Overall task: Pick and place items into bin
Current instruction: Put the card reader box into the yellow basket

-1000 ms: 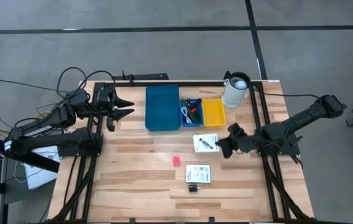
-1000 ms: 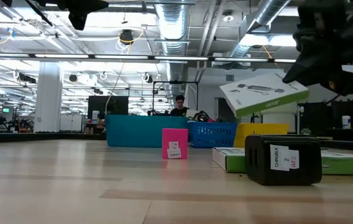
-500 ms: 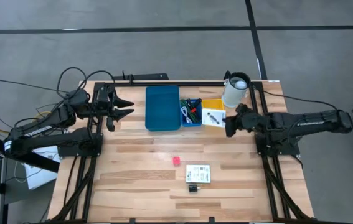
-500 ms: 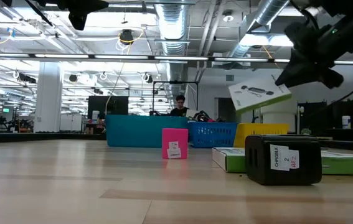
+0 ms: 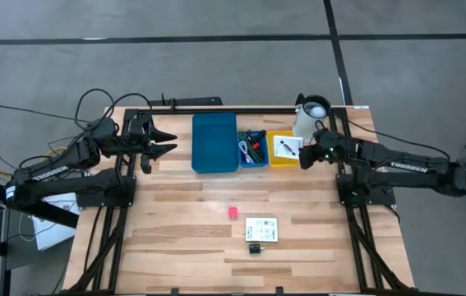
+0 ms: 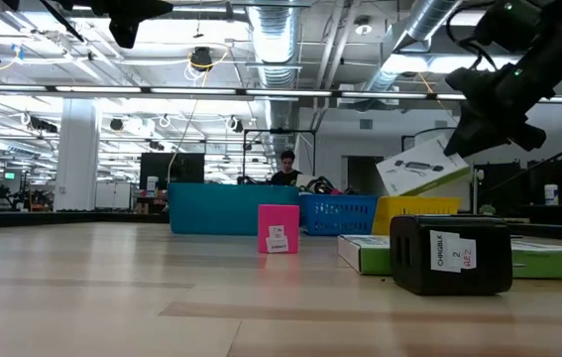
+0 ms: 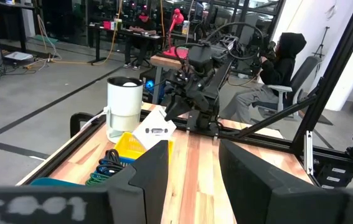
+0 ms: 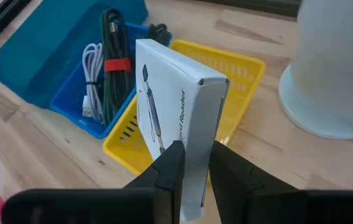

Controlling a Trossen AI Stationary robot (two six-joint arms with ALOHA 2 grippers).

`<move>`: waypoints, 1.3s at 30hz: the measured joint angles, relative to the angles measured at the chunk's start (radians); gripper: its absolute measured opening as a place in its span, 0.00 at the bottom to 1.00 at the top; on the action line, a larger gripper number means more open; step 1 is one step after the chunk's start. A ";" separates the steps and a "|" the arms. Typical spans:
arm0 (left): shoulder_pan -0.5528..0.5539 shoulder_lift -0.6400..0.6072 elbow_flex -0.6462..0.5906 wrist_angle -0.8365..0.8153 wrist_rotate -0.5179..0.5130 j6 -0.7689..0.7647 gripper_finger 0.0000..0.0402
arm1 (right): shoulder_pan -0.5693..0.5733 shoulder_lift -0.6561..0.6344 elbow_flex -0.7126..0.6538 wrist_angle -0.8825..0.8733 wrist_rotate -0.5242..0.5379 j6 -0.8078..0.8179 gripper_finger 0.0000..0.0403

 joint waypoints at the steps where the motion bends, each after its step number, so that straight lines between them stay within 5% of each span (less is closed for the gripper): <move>1: 0.000 0.000 0.000 0.000 0.000 0.000 0.32 | -0.017 0.000 0.000 0.000 -0.016 -0.009 0.15; 13: 0.000 0.000 0.000 -0.001 0.000 0.000 0.32 | -0.157 0.001 0.000 0.000 -0.199 -0.089 0.18; 34: 0.000 0.000 0.000 -0.009 0.000 0.000 0.32 | -0.172 0.138 0.000 0.163 -0.198 -0.135 0.32; 39: 0.000 0.000 0.000 -0.009 0.000 0.000 0.32 | -0.172 0.138 0.028 0.163 -0.109 -0.143 0.36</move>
